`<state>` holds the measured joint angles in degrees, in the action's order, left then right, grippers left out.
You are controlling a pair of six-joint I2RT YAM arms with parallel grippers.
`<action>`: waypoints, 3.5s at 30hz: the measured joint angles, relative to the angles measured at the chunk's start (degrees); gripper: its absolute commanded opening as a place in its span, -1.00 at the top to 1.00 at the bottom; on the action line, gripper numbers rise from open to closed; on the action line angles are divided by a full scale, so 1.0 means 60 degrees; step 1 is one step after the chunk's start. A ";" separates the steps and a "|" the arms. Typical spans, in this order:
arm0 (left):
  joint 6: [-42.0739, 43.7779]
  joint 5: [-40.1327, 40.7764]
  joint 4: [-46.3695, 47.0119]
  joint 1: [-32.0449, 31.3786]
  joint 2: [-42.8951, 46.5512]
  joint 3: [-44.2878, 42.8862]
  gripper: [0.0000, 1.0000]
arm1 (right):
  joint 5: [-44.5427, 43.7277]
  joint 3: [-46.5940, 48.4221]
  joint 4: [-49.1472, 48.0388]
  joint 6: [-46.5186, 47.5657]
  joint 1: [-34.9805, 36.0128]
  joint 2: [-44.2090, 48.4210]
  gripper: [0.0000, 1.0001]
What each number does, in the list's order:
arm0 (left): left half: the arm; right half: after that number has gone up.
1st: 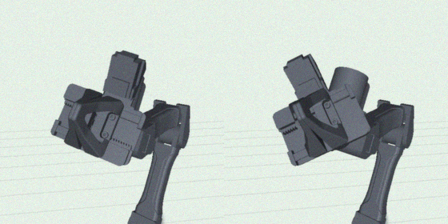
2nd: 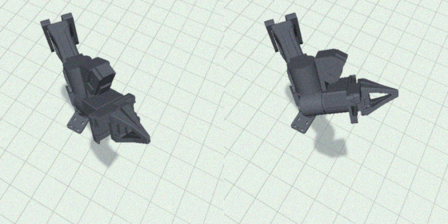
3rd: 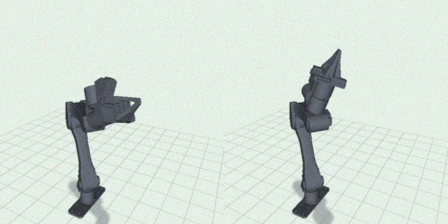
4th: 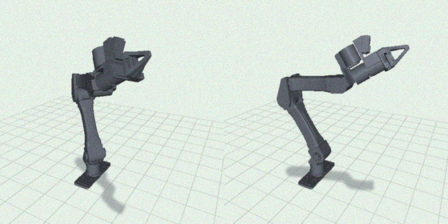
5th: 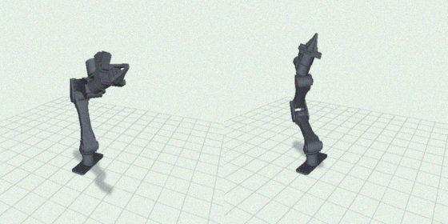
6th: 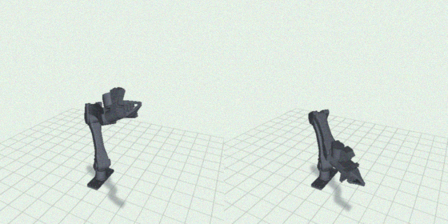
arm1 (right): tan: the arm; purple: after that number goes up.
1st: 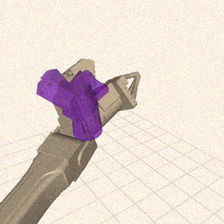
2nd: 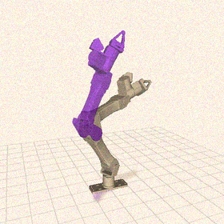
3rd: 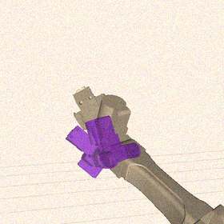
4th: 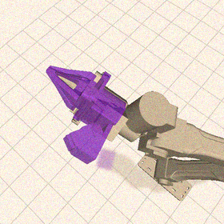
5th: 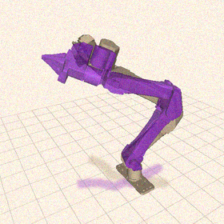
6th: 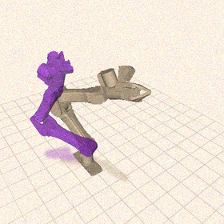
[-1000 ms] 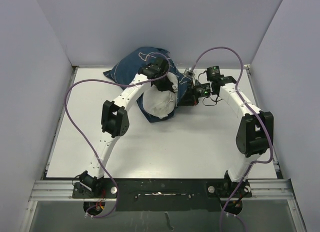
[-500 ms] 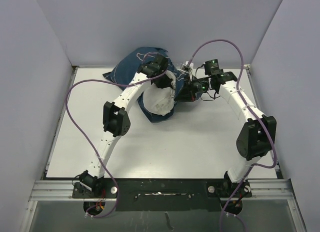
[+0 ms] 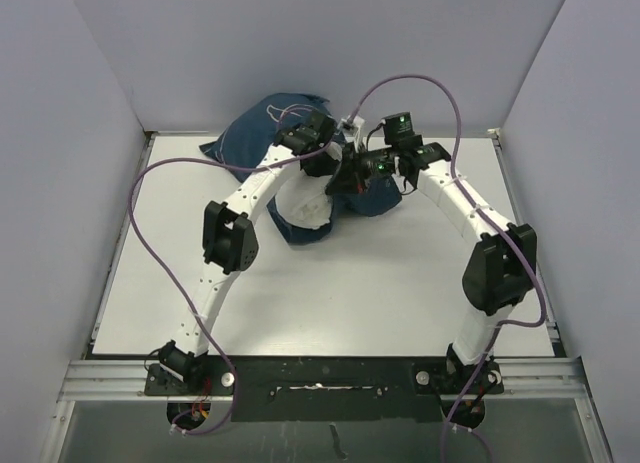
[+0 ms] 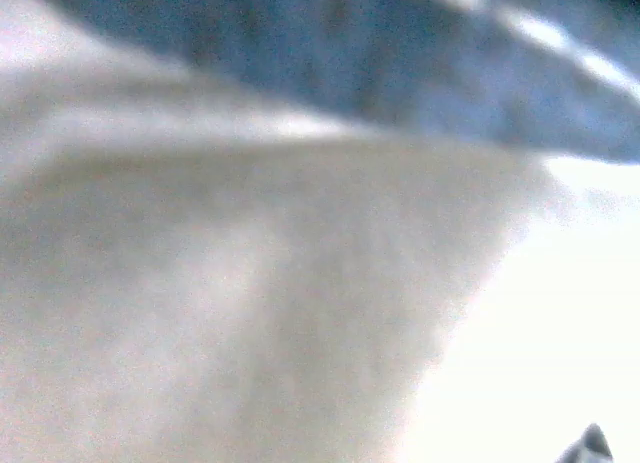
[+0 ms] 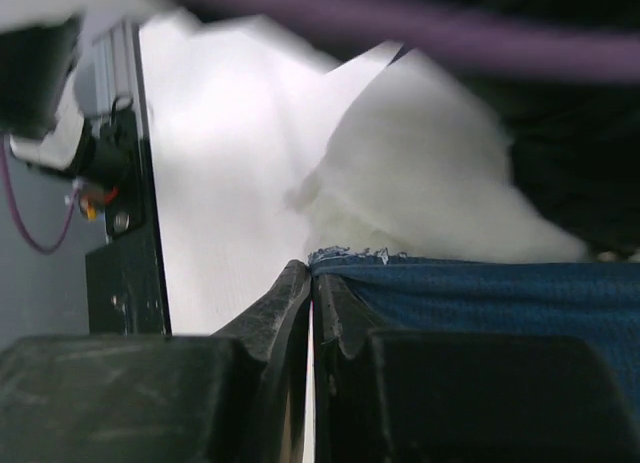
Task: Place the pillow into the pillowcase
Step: Stuff the pillow into the pillowcase.
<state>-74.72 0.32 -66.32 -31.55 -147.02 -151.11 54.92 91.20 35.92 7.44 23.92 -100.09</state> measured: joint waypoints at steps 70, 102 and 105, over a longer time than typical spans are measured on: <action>1.2058 -0.4197 0.6965 0.0699 0.2597 0.6196 0.99 | 0.3067 0.0124 -0.8983 -0.9817 -0.2550 -0.3253 1.00; 0.5843 -0.9774 1.5391 0.2514 0.6084 1.2014 -0.85 | 0.1220 0.1428 -0.4470 -0.6652 -0.1942 -0.4342 1.00; 0.6364 -0.9511 1.4127 0.2499 0.7093 1.2040 -0.96 | 0.1198 0.1435 -0.4441 -0.6550 -0.1934 -0.4342 1.00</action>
<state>-36.53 -56.75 18.44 -16.56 -104.47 -78.87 62.11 99.81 9.28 -31.86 12.32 -126.15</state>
